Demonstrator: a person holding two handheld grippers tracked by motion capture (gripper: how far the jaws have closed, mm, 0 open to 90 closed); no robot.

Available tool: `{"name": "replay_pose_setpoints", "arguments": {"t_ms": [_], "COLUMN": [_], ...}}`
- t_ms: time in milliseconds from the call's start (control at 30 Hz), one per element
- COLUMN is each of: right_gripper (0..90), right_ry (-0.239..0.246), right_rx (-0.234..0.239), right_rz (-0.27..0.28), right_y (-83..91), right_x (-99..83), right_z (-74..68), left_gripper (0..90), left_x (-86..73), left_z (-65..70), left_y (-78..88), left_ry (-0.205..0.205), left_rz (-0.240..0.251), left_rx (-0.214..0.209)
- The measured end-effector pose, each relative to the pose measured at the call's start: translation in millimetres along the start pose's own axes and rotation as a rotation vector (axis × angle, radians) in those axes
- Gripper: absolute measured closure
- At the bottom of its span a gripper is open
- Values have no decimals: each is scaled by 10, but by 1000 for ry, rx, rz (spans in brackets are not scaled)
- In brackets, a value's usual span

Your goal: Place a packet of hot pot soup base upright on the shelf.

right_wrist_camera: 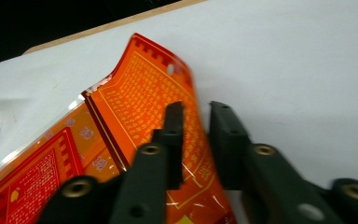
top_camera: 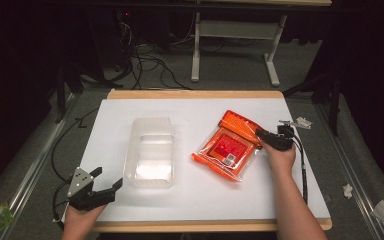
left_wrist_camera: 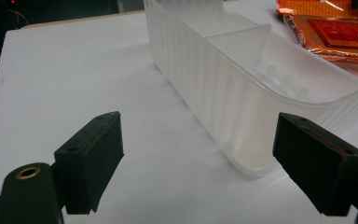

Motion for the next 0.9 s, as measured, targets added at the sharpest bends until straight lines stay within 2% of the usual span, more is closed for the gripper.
{"name": "replay_pose_setpoints", "arguments": {"t_ms": [33, 67, 100, 167, 233, 267, 300, 333, 367, 533, 567, 633, 667, 733, 767, 867, 900], "right_gripper": [851, 851, 893, 900, 900, 900, 900, 900, 900, 900, 900, 900, 900, 900, 900, 900, 900], "right_ry": [7, 7, 38, 80, 93, 128, 128, 150, 177, 226, 226, 239, 263, 271, 290, 328, 328], "right_rx": [-4, -4, -11, -28, -30, -32, -32, -35, -34, -23, -23, -16, -7, -2, 10, 27, 27], "right_rz": [2, 2, 5, 6, 9, 20, 20, 25, 43, 87, 87, 113, 136, 146, 166, 188, 188], "right_y": [7, 7, 21, 33, 40, 63, 63, 79, 137, 276, 276, 370, 457, 490, 586, 689, 689], "right_x": [2, 2, 8, 15, 19, 41, 41, 54, 87, 150, 150, 178, 206, 216, 241, 261, 261], "right_z": [3, 3, -6, -38, -58, -123, -123, -156, -238, -422, -422, -525, -634, -677, -807, -979, -979], "left_gripper": [168, 169, 169, 169, 169, 169, 169, 169, 169, 169, 169, 169, 169, 169, 169, 169, 169], "left_x": [3, 3, 6, 19, 27, 45, 45, 58, 71, 90, 96, 108, 120, 127, 137, 158, 158], "left_z": [2, 2, 5, 15, 21, 29, 29, 31, 31, 26, 25, 25, 27, 32, 40, 58, 58], "left_y": [3, 3, 5, 12, 15, 26, 26, 32, 40, 52, 57, 69, 81, 90, 102, 113, 113], "left_ry": [-3, -3, -5, -8, -10, -10, -10, -8, -4, 0, 4, 9, 10, 10, 6, 5, 5], "left_rz": [1, 1, 2, 5, 9, 17, 17, 26, 33, 43, 47, 51, 58, 61, 66, 74, 74], "left_rx": [0, 0, 0, 0, 1, 3, 3, 5, 2, 3, 3, 3, 0, -1, -3, -9, -9]}}
Point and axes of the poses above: each handheld gripper's, and its own axes: y roughly backward along the jaws, x roughly out of its top, z roughly to its right, the point moved 6 cm from there along -y, roughly forward along the jaws, and after that the axes turned 9 degrees about x, right-handed, at the moved point
